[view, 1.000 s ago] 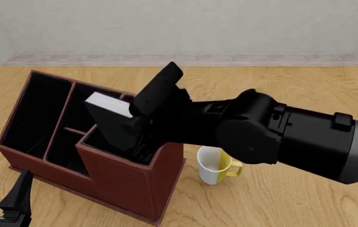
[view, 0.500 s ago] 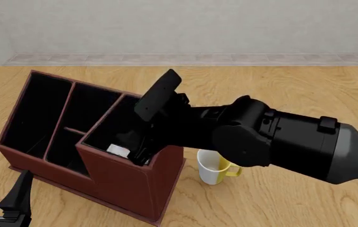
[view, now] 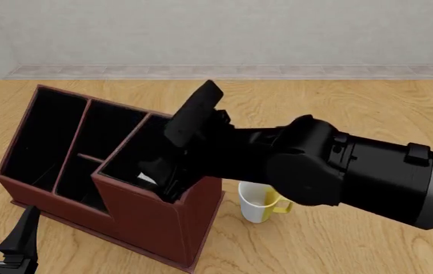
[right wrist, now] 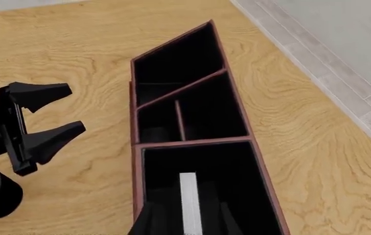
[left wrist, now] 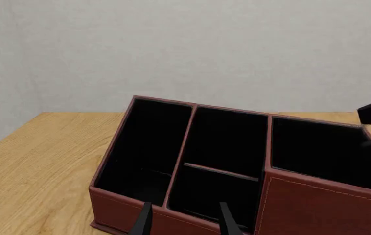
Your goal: Pick up the book and place it in the right compartment of the caddy.
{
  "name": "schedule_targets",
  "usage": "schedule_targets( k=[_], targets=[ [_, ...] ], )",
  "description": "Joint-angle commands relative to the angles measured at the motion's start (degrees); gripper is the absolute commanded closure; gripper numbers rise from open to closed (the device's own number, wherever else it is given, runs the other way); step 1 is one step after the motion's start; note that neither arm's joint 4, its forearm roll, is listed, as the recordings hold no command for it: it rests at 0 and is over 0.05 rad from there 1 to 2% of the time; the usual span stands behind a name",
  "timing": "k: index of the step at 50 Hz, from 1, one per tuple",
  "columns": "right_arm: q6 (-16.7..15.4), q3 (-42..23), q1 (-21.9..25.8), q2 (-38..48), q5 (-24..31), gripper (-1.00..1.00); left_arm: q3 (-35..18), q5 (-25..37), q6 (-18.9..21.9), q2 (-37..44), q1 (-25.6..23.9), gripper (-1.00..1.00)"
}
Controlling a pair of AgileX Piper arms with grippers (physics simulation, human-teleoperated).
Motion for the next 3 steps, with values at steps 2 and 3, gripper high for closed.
schedule_targets(
  k=[2, 3],
  targets=[
    [-0.12, 1.09, 0.95, -3.04, 0.28, -1.0, 0.0, 0.0, 0.0, 0.0, 0.0, -1.0],
    [-0.06, 1.41, 0.97, -3.58, 0.16, -1.0, 0.0, 0.0, 0.0, 0.0, 0.0, -1.0]
  ],
)
